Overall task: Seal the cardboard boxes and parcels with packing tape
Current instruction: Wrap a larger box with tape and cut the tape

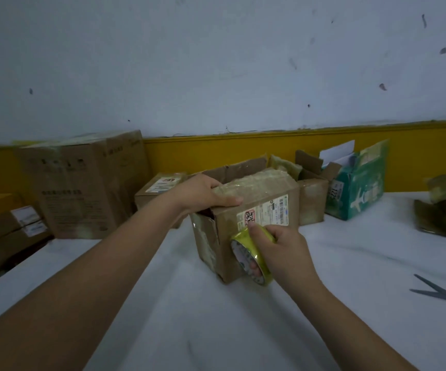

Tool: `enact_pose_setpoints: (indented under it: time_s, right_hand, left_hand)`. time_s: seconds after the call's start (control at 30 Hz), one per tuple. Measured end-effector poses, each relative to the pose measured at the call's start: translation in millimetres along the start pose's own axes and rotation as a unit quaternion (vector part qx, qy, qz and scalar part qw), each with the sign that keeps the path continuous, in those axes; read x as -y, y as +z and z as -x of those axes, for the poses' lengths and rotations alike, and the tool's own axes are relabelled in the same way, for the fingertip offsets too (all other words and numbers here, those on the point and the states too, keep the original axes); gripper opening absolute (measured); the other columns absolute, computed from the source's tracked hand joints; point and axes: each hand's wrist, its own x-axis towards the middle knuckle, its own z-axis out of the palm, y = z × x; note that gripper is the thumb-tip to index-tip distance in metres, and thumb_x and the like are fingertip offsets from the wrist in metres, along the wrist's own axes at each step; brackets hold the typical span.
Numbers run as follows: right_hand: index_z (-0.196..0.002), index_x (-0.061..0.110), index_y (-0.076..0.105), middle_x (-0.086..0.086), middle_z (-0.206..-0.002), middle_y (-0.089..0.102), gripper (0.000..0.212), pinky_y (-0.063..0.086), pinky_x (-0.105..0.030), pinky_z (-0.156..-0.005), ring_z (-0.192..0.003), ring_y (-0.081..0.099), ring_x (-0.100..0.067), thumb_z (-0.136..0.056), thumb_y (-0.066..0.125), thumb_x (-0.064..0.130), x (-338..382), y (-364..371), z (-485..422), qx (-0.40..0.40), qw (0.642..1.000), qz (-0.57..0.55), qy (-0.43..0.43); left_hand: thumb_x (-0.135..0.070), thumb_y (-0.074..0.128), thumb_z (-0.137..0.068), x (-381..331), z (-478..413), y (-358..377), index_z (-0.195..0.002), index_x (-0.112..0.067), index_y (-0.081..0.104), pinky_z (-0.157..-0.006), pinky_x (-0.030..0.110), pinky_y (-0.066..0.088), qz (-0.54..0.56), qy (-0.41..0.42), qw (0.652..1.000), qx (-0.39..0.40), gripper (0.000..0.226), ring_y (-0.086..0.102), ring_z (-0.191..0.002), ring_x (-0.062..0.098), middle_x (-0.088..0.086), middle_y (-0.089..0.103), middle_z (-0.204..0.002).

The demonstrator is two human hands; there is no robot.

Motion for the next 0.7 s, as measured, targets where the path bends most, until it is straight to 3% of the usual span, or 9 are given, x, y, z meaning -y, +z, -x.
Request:
enact_pose_setpoints:
  time_s: [0.13, 0.2, 0.27, 0.37, 0.47, 0.57, 0.7]
  right_hand:
    - [-0.079, 0.001, 0.068, -0.005, -0.060, 0.066, 0.045, 0.048, -0.019, -0.044, -0.045, 0.061, -0.007, -0.097, 0.055, 0.040, -4.5, 4.1, 0.8, 0.009, 0.999, 0.040, 0.002]
    - [-0.082, 0.006, 0.069, -0.006, -0.074, 0.068, 0.047, 0.052, -0.028, -0.062, -0.067, 0.064, -0.012, -0.096, 0.053, 0.047, -10.2, 5.9, -0.9, 0.011, 0.997, 0.078, -0.002]
    - [-0.085, 0.007, 0.069, -0.008, -0.081, 0.067, 0.049, 0.049, -0.036, -0.072, -0.078, 0.061, -0.018, -0.095, 0.051, 0.052, -15.4, 5.7, -1.4, 0.014, 0.996, 0.084, 0.006]
    - [-0.079, 0.011, 0.063, -0.002, -0.075, 0.062, 0.048, 0.042, -0.029, -0.065, -0.070, 0.055, -0.010, -0.097, 0.047, 0.052, -15.4, -7.0, 2.9, 0.014, 0.997, 0.075, 0.014]
    - [-0.089, 0.018, 0.064, 0.006, -0.091, 0.064, 0.033, 0.042, -0.023, -0.070, -0.081, 0.057, -0.006, -0.099, 0.048, 0.046, -23.4, -39.8, 11.2, -0.018, 0.989, 0.149, -0.007]
    - [-0.099, 0.023, 0.062, 0.008, -0.101, 0.058, 0.013, 0.040, -0.017, -0.068, -0.079, 0.054, -0.004, -0.097, 0.055, 0.034, -36.0, -95.7, 25.2, -0.055, 0.962, 0.266, -0.041]
    - [-0.104, 0.020, 0.066, 0.001, -0.103, 0.060, 0.013, 0.045, -0.031, -0.082, -0.092, 0.057, -0.017, -0.095, 0.058, 0.025, -52.9, -187.1, 45.0, -0.115, 0.906, 0.406, -0.035]
  left_hand:
    - [-0.059, 0.083, -0.063, -3.0, -0.2, 1.4, -0.106, -0.023, 0.072, -0.064, 0.023, 0.055, 0.028, -0.005, 1.000, 0.013, 0.057, 0.069, -0.083, 0.008, -0.010, 0.072, -0.097]
    - [-0.053, 0.085, -0.067, -1.9, 1.0, 6.6, -0.119, -0.026, 0.064, -0.065, 0.020, 0.052, 0.020, 0.023, 0.999, -0.033, 0.063, 0.064, -0.094, 0.008, -0.008, 0.065, -0.113]
    - [-0.056, 0.082, -0.069, 6.8, 3.5, 12.9, -0.130, -0.030, 0.058, -0.078, 0.024, 0.048, -0.044, 0.076, 0.989, -0.123, 0.071, 0.056, -0.105, 0.012, -0.004, 0.058, -0.121]
    - [-0.056, 0.075, -0.076, 11.8, 19.9, 22.5, -0.130, -0.031, 0.062, -0.091, 0.038, 0.040, -0.253, 0.158, 0.910, -0.288, 0.061, 0.043, -0.117, 0.024, 0.001, 0.053, -0.124]
    - [-0.026, 0.077, -0.076, -11.2, 40.8, 50.9, -0.120, -0.022, 0.069, -0.094, 0.049, 0.038, -0.275, 0.238, 0.851, -0.379, 0.044, 0.042, -0.122, 0.035, 0.010, 0.055, -0.127]
    - [-0.018, 0.068, -0.083, -49.7, 59.3, 98.4, -0.117, -0.021, 0.070, -0.104, 0.049, 0.035, -0.223, 0.276, 0.856, -0.375, 0.034, 0.042, -0.126, 0.032, 0.009, 0.055, -0.130]
    - [-0.020, 0.064, -0.087, -91.0, 64.5, 168.8, -0.121, -0.017, 0.068, -0.103, 0.040, 0.039, -0.111, 0.337, 0.892, -0.280, 0.034, 0.048, -0.120, 0.025, 0.006, 0.058, -0.126]
